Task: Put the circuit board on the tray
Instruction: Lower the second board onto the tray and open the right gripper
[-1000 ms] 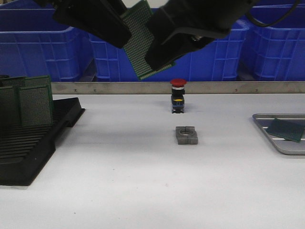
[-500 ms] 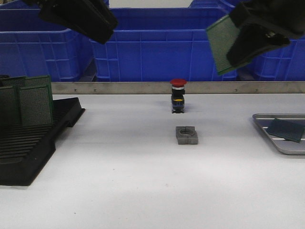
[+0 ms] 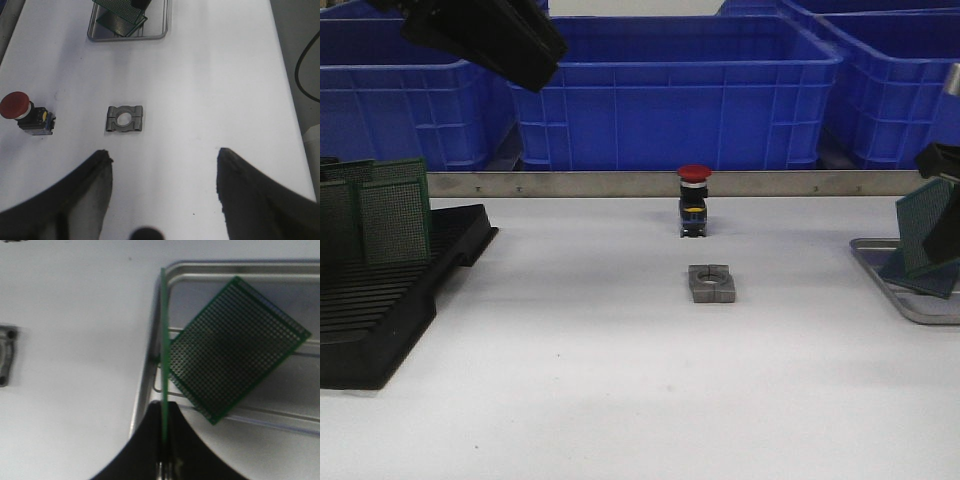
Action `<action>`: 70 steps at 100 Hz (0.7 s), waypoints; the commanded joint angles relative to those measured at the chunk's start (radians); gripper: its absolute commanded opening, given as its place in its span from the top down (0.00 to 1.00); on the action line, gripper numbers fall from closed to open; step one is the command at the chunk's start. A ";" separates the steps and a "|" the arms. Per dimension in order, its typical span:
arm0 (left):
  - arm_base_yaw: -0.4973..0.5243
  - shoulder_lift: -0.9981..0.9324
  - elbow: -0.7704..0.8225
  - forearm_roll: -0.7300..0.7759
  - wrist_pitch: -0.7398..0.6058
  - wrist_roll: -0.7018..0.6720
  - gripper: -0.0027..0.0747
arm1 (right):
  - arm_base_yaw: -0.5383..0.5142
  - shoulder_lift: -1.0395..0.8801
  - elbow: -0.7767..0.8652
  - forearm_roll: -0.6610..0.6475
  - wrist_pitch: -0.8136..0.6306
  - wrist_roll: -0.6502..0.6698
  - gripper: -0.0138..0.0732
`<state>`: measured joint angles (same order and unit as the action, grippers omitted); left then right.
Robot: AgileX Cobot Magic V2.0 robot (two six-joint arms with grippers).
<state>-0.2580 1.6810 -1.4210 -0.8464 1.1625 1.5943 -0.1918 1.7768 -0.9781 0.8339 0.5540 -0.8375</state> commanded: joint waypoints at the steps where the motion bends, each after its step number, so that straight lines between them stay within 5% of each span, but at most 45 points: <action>1: 0.001 -0.050 -0.030 -0.068 -0.003 -0.007 0.41 | -0.012 -0.020 -0.025 0.037 0.006 -0.001 0.98; 15: 0.001 -0.050 -0.030 -0.068 -0.003 -0.007 0.41 | -0.012 -0.013 -0.025 0.037 -0.003 -0.001 0.87; 39: 0.001 -0.050 -0.030 -0.068 0.002 -0.009 0.41 | -0.012 -0.021 -0.025 0.036 -0.008 -0.001 0.29; 70: 0.030 -0.066 -0.030 -0.066 -0.015 -0.046 0.41 | -0.012 -0.153 -0.025 -0.014 0.008 -0.001 0.31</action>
<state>-0.2434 1.6789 -1.4210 -0.8484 1.1625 1.5737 -0.1984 1.7191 -0.9781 0.8191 0.5503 -0.8332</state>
